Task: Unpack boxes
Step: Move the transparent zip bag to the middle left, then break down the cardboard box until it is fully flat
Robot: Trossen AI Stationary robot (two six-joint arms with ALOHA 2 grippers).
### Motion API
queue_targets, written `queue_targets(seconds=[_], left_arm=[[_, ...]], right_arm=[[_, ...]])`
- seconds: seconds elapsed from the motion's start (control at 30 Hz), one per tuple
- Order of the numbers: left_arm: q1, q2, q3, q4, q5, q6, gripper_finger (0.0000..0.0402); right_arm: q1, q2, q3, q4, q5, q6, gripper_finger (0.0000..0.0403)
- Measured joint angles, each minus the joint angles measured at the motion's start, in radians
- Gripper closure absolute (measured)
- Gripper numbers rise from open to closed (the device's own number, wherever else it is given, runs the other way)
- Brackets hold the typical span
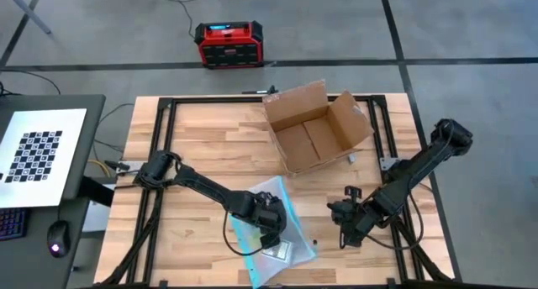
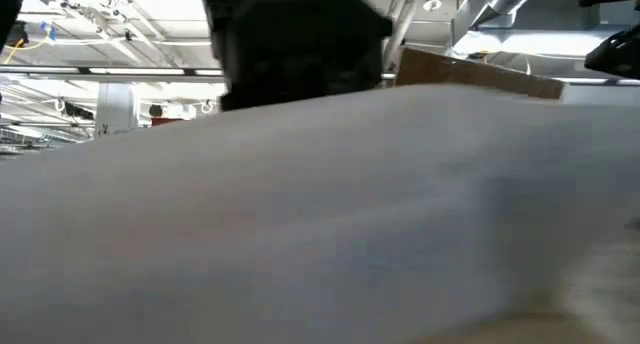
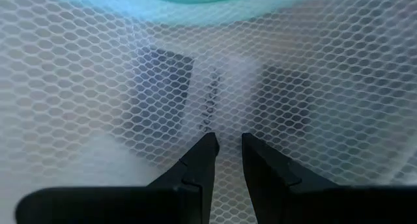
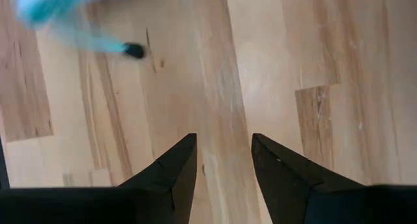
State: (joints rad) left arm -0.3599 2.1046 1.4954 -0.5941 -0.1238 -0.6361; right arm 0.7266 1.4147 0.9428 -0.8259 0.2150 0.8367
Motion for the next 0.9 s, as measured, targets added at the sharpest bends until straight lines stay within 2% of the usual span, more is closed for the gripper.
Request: queue_targets(seconds=[0.27,0.37,0.47,0.63,0.9], left_arm=[[-0.025,-0.005,0.000,-0.445,-0.013,-0.042,0.0340],[-0.030,-0.011,-0.006,-0.623,-0.052,-0.041,0.0340],[-0.031,-0.051,-0.014,-0.705,-0.119,-0.041,0.0340],[0.005,-0.240,-0.009,-0.573,-0.153,0.009,0.0340],[0.179,-0.519,-0.006,-0.217,-0.159,0.377,0.0339]], right_arm=[[0.043,0.000,0.000,-0.066,0.000,0.040,0.0265],[0.057,0.000,0.000,-0.078,0.000,0.049,0.0265],[0.070,0.000,0.000,-0.082,0.000,0.054,0.0265],[0.080,0.000,0.000,-0.083,0.000,0.054,0.0265],[0.013,-0.003,0.000,-0.082,0.001,0.029,0.0265]])
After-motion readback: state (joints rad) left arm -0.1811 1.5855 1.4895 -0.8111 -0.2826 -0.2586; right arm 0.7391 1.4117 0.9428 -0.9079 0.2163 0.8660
